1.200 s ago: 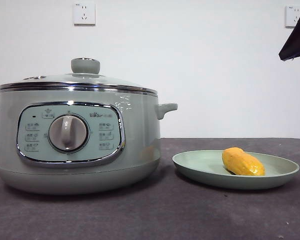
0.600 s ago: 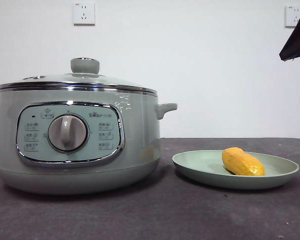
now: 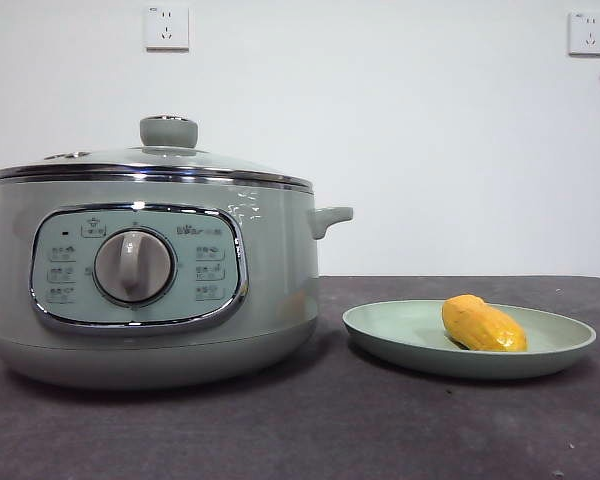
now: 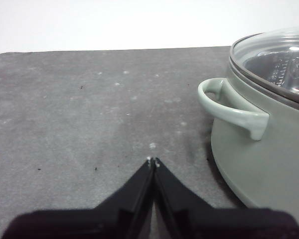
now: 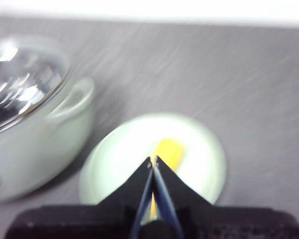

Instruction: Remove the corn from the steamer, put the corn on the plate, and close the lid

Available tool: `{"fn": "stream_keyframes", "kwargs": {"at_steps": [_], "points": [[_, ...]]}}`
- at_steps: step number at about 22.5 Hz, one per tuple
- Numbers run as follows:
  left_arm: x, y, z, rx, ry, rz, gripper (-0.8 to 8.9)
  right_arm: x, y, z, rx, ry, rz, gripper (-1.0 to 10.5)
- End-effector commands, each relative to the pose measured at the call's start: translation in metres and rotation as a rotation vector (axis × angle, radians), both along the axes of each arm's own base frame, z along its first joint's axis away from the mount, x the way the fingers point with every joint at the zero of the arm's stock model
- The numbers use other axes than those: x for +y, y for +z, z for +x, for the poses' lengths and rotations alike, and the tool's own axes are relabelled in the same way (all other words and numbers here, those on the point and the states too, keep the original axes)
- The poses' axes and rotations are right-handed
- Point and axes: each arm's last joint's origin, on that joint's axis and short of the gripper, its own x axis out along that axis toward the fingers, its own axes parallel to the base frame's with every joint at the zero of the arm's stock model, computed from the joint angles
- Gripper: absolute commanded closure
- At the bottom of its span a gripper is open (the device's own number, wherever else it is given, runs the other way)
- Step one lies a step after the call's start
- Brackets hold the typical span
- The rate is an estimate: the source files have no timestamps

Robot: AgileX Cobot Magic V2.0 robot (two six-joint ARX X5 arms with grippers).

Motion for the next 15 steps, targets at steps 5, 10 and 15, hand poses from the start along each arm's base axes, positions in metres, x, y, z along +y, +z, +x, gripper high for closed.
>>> {"fn": "stream_keyframes", "kwargs": {"at_steps": [5, 10, 15], "points": [[0.000, -0.004, 0.000, 0.012, 0.007, -0.006, 8.16, -0.029, -0.070, -0.013, -0.167, -0.041, 0.086, 9.5], [0.000, -0.004, 0.000, 0.012, 0.007, -0.006, 8.16, -0.033, -0.095, -0.017, -0.204, -0.095, 0.077, 9.5], [0.000, -0.004, 0.000, 0.012, 0.006, -0.006, 8.16, -0.034, -0.105, -0.018, -0.181, -0.111, 0.062, 9.5]]}}
